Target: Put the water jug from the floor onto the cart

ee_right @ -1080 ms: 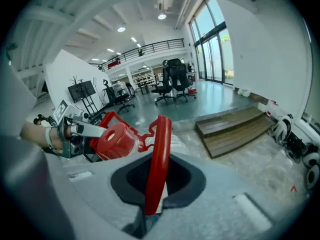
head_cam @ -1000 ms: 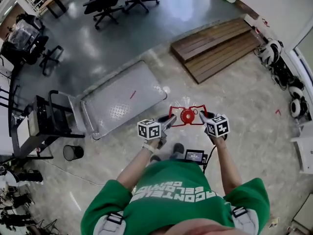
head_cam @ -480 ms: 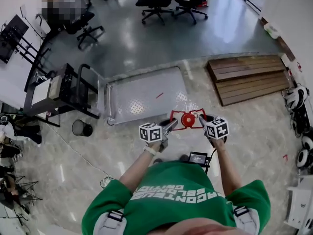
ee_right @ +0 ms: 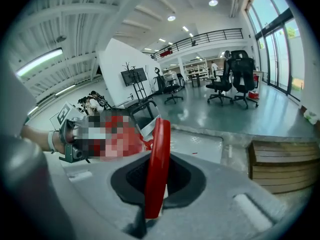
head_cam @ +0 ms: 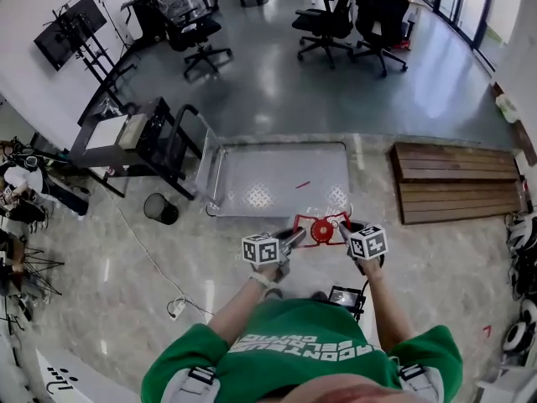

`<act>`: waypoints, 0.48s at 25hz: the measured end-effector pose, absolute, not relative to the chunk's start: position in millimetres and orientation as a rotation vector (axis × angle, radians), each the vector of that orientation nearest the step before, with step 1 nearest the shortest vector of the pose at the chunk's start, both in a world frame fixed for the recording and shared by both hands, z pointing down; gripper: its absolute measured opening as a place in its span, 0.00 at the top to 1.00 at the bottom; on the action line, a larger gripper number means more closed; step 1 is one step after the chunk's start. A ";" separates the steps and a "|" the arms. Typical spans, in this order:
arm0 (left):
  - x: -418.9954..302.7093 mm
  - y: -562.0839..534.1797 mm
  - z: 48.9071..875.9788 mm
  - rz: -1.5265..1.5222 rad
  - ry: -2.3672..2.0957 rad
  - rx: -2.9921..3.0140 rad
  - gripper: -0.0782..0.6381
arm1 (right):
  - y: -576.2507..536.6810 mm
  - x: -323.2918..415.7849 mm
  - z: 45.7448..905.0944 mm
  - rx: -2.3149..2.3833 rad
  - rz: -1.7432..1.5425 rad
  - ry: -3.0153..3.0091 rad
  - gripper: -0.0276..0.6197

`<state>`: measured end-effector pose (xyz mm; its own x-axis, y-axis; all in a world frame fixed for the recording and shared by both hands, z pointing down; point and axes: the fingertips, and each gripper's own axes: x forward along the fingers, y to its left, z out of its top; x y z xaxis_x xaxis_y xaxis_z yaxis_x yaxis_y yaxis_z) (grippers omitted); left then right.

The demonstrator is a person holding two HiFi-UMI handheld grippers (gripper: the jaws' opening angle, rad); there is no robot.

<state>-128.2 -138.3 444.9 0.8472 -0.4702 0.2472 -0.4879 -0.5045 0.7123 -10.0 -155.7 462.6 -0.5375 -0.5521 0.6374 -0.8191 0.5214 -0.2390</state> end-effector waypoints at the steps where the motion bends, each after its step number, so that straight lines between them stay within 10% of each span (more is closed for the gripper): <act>1: -129.4 -137.4 446.0 0.023 -0.705 2.175 0.78 | -155.6 -11.6 463.7 1.106 0.725 -2.278 0.95; 12: -145.6 -151.5 456.6 0.004 -0.736 2.136 0.77 | -171.7 -34.5 470.8 1.042 0.747 -2.290 0.95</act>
<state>-145.6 -151.5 456.6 0.8265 -0.5024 0.2541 -0.5049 -0.4618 0.7293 -34.5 -171.7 470.8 -0.5747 -0.5070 0.6424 -0.7882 0.5541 -0.2678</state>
